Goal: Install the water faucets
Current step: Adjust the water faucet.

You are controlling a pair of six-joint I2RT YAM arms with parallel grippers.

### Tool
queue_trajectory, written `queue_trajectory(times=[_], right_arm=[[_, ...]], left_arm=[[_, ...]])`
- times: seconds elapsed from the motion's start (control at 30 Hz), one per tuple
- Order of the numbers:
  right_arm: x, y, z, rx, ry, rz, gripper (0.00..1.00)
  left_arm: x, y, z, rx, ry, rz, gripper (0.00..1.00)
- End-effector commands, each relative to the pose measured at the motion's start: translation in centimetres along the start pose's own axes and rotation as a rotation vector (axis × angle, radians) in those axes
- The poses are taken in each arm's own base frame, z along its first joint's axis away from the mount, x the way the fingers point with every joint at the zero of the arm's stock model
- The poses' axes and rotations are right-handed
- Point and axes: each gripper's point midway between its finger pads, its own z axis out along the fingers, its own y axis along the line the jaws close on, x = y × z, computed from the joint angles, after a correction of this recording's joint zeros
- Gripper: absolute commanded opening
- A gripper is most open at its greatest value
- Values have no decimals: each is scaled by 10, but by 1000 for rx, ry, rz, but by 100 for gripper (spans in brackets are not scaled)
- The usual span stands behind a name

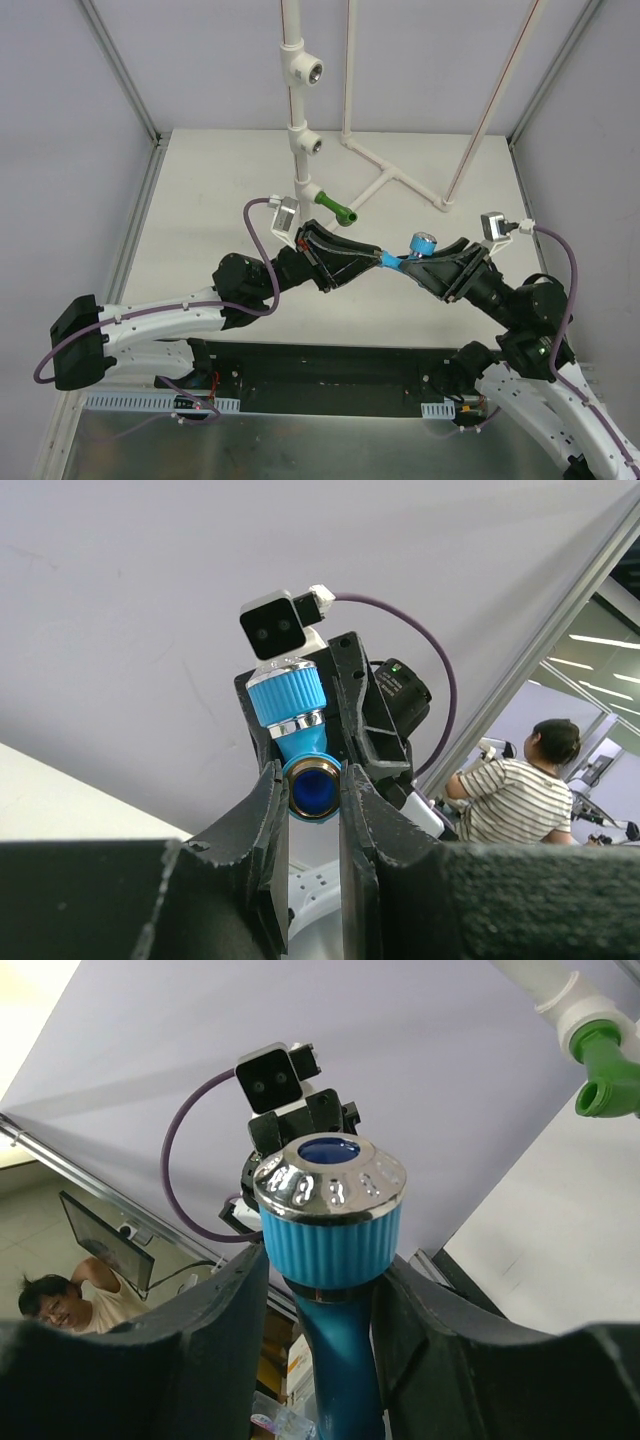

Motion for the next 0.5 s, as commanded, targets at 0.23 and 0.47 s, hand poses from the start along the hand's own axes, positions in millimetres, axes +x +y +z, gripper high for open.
queue_trajectory(times=[0.23, 0.47], right_arm=[[-4, 22, 1, -97, -7, -9, 57], [-3, 22, 1, -98, 2, -5, 29]], left_arm=[[-27, -22, 8, 91, -110, 27, 0], [-31, -22, 11, 90, -128, 33, 0]])
